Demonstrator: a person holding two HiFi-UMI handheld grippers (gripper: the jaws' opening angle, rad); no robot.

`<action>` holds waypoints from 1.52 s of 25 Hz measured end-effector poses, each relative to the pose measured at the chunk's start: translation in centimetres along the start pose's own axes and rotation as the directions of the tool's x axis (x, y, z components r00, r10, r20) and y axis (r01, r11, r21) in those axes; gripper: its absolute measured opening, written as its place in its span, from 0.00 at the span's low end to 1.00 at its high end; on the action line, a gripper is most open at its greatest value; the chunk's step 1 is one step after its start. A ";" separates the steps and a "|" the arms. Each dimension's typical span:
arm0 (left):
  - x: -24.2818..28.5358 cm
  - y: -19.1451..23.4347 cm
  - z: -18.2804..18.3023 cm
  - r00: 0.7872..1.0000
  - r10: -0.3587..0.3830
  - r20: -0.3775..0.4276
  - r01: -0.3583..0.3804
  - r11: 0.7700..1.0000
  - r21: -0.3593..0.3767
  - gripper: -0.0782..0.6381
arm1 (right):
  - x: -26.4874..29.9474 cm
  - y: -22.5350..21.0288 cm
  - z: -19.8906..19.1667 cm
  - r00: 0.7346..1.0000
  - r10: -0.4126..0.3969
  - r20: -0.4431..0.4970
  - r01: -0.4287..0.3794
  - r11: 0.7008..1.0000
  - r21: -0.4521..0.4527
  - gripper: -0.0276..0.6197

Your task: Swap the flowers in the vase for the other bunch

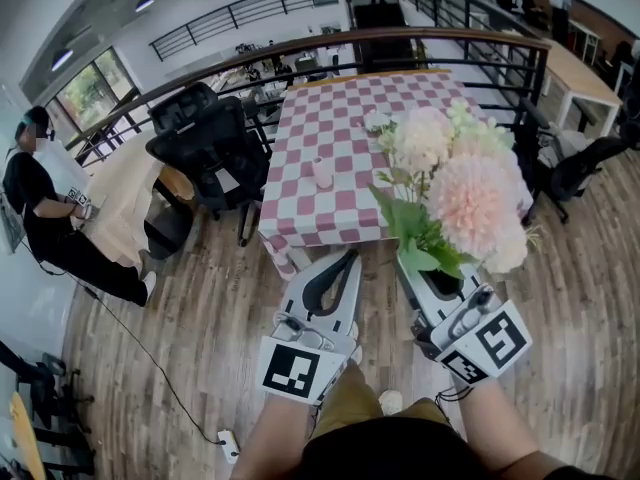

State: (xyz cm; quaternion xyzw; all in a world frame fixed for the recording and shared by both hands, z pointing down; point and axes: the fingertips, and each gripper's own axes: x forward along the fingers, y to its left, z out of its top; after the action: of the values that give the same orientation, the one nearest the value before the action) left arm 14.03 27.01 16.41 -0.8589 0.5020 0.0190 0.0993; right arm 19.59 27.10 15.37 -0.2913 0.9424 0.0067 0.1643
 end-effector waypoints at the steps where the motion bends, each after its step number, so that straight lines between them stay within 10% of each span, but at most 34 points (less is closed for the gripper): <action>1: 0.0 0.1 0.1 1.000 0.001 0.006 -0.001 1.000 0.001 0.12 | 0.1 0.1 0.3 1.000 0.005 0.012 -0.004 1.000 -0.004 0.11; 38: 5.2 7.6 -1.6 1.000 -0.005 0.027 0.002 0.995 0.104 0.12 | 7.7 -3.0 -2.0 1.000 0.018 -0.015 -0.019 0.998 -0.063 0.11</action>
State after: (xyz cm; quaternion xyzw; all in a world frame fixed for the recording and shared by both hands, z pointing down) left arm 9.91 18.63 16.12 -0.8531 0.4995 0.0046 0.1507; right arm 14.68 20.14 15.08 -0.2876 0.9455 0.0361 0.1482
